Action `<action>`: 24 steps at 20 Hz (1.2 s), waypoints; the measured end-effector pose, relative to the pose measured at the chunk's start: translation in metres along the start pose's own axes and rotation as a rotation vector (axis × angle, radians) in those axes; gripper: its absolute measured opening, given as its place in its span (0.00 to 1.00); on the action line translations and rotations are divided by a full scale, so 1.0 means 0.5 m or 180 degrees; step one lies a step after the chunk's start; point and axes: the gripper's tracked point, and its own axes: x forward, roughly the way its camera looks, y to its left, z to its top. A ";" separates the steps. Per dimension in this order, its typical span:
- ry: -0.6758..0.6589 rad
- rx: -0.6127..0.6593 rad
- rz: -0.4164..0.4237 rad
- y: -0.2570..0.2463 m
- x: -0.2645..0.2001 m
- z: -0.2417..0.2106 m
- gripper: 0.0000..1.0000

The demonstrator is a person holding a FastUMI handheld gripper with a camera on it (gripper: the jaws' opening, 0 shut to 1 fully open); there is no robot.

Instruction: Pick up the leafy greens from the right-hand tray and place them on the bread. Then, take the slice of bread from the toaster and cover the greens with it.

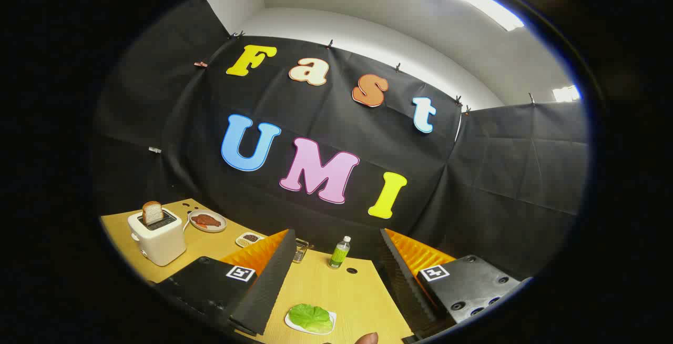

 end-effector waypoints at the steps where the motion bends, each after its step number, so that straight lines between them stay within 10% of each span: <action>1: 0.0009 0.0004 0.0006 0.001 0.001 -0.002 0.97; 24: 0.0049 0.0029 0.0042 0.000 -0.001 -0.012 0.97</action>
